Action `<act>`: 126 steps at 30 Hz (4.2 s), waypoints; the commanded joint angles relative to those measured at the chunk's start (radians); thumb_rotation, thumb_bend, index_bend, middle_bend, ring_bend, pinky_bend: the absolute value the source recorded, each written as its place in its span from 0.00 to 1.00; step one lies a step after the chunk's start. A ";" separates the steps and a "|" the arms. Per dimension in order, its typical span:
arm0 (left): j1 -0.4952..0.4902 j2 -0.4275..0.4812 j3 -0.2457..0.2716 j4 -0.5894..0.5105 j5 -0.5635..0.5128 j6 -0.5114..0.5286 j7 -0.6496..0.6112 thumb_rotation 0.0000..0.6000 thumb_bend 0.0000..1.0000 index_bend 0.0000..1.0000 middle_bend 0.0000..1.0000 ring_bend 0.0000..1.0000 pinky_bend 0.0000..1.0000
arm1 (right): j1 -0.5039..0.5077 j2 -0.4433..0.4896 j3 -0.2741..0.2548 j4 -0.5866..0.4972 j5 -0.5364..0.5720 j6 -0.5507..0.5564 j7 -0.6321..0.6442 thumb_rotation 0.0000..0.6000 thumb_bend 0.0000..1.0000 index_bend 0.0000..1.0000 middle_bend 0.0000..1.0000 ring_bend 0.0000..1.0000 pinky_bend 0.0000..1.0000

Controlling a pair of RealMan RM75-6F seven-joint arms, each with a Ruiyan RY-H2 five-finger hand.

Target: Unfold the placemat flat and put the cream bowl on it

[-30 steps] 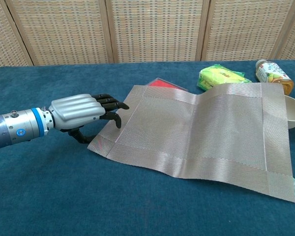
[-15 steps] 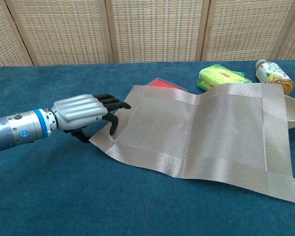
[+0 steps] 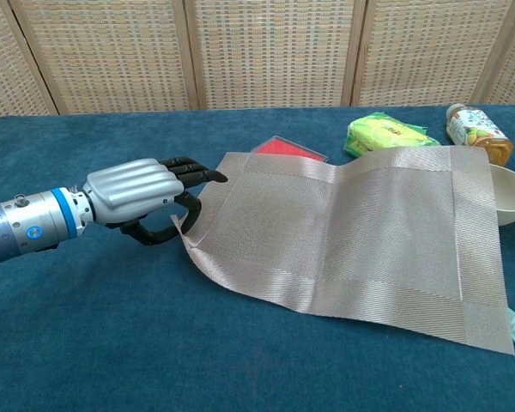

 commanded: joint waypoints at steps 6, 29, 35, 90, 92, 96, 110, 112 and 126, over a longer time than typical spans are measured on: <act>0.038 0.137 0.035 -0.196 0.029 0.065 0.095 1.00 0.53 0.78 0.00 0.00 0.00 | -0.005 0.008 0.000 -0.012 -0.008 0.010 0.005 1.00 0.00 0.01 0.00 0.00 0.00; 0.194 0.441 0.128 -0.726 0.024 0.048 0.450 1.00 0.53 0.78 0.00 0.00 0.00 | -0.020 0.035 -0.006 -0.053 -0.049 0.049 0.025 1.00 0.00 0.02 0.00 0.00 0.00; 0.219 0.479 0.141 -0.780 0.032 0.041 0.472 1.00 0.53 0.78 0.00 0.00 0.00 | -0.023 0.040 -0.006 -0.060 -0.054 0.054 0.030 1.00 0.00 0.02 0.00 0.00 0.00; 0.415 0.713 -0.182 -1.213 -0.400 0.298 0.611 1.00 0.00 0.00 0.00 0.00 0.00 | 0.037 0.043 -0.017 -0.078 0.124 -0.242 -0.041 1.00 0.00 0.06 0.00 0.00 0.00; 0.421 0.712 -0.196 -1.222 -0.421 0.306 0.615 1.00 0.00 0.00 0.00 0.00 0.00 | 0.053 0.040 -0.016 -0.073 0.136 -0.278 -0.047 1.00 0.00 0.07 0.00 0.00 0.00; 0.431 0.723 -0.216 -1.230 -0.448 0.312 0.618 1.00 0.00 0.00 0.00 0.00 0.00 | 0.101 0.020 -0.012 -0.042 0.163 -0.368 -0.072 1.00 0.00 0.09 0.00 0.00 0.00; 0.445 0.755 -0.247 -1.217 -0.447 0.270 0.531 1.00 0.00 0.00 0.00 0.00 0.00 | 0.250 -0.185 0.011 0.182 0.313 -0.612 -0.193 1.00 0.02 0.23 0.00 0.00 0.00; 0.447 0.755 -0.251 -1.214 -0.449 0.269 0.532 1.00 0.00 0.00 0.00 0.00 0.00 | 0.261 -0.206 0.015 0.212 0.326 -0.626 -0.196 1.00 0.08 0.26 0.00 0.00 0.00; 0.456 0.753 -0.266 -1.212 -0.449 0.253 0.529 1.00 0.00 0.00 0.00 0.00 0.00 | 0.281 -0.294 0.012 0.345 0.294 -0.603 -0.104 1.00 0.55 0.68 0.00 0.00 0.00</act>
